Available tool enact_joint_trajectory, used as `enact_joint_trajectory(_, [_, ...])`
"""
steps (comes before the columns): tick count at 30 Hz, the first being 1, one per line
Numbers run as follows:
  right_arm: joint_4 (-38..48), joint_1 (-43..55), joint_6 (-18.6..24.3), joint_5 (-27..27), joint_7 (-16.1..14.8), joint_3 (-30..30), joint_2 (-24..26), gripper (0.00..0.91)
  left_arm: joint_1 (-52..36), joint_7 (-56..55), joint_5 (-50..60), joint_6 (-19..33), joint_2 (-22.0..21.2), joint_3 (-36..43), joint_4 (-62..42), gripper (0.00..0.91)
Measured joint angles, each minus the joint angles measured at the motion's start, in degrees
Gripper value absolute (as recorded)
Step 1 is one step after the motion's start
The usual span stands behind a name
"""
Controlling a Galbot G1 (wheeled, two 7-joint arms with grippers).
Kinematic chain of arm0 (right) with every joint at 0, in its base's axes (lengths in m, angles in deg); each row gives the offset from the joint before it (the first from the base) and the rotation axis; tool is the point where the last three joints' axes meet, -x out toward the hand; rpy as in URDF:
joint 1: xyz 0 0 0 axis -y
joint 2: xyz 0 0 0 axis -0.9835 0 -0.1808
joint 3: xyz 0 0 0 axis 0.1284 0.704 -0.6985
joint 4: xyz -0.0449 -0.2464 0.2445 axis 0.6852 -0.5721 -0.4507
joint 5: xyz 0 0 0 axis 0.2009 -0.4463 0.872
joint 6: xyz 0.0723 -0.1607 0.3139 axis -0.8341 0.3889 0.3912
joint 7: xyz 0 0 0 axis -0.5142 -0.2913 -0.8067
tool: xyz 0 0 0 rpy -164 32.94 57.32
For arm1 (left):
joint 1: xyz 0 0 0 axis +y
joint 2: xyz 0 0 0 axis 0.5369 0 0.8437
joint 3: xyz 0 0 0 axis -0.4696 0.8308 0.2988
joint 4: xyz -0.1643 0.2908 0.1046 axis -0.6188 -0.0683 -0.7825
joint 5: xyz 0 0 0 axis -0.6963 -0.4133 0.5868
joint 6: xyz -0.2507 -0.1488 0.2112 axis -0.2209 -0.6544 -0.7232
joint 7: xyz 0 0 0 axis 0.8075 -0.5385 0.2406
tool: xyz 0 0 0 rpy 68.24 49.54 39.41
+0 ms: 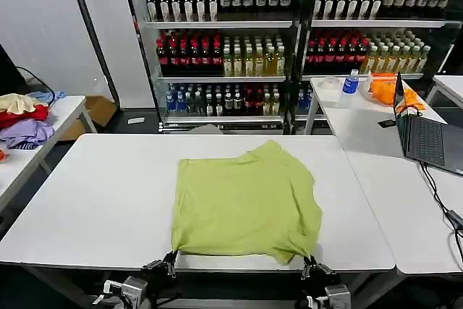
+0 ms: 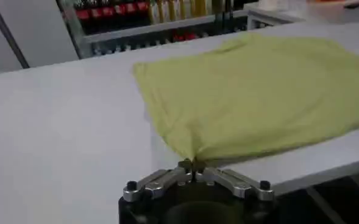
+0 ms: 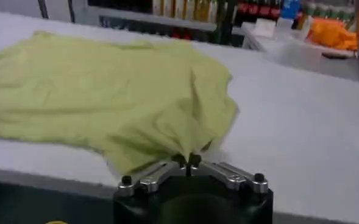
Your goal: Fold and organize the clothes.
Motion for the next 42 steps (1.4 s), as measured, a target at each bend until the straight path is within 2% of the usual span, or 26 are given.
enact_joint_trajectory(8, [-0.9,1.4,0.2,0.3,-0.9,-2.5,1.9,0.0,-1.4,0.7,-1.6,0.1,1.2,-1.0,0.2,0.02])
enact_joint_trajectory(16, [1.1,5.4,0.7,0.4,-1.8,-2.4,4.5,0.0,-5.0,1.4,-3.3,0.2,2.9,-0.8,-1.6,0.02])
enact_joint_trajectory(28, [7.8,15.6,0.3,1.8,-2.6,1.0,8.8,0.0,-14.3,2.5,-4.0,-0.5,5.0,2.2,-7.3,0.02])
enact_joint_trajectory(42, [17.6,25.6,1.0,0.8,-3.4,6.2,8.8,0.0,-23.4,2.2,-2.8,-0.8,4.3,7.1,-15.2,0.02])
